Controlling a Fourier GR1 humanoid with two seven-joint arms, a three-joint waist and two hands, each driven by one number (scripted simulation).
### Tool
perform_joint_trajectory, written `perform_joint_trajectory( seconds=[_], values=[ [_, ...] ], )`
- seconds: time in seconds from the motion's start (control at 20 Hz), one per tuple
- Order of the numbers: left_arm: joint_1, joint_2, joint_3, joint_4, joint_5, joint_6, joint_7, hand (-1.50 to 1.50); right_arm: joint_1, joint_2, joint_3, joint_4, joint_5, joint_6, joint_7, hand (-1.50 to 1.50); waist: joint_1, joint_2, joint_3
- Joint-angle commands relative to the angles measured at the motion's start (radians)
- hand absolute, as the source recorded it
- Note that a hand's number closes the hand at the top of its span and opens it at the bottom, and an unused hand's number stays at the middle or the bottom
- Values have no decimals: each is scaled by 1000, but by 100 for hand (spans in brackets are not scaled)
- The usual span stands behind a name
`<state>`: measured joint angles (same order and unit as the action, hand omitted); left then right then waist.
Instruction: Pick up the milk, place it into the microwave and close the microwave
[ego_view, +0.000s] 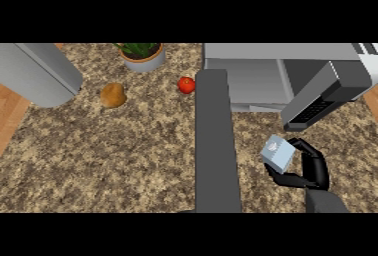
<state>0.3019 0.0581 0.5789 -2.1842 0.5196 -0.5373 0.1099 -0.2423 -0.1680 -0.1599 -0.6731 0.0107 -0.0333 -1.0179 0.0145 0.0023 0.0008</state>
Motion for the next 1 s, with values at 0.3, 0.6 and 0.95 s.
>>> perform_joint_trajectory(
  seconds=[0.3,0.6,0.95],
  values=[
    [42,-10,50,-8,24,-36,-3,-150,14,58,116,-257,23,41,151,150,-14,-5,-2],
    [19,-36,33,-8,3,-35,-1,-150,-93,91,112,-281,56,-67,290,150,-8,-3,-1],
    [-65,15,55,88,-15,-26,-2,-150,-218,125,121,-237,117,-163,367,150,-6,0,-1]
  ],
)
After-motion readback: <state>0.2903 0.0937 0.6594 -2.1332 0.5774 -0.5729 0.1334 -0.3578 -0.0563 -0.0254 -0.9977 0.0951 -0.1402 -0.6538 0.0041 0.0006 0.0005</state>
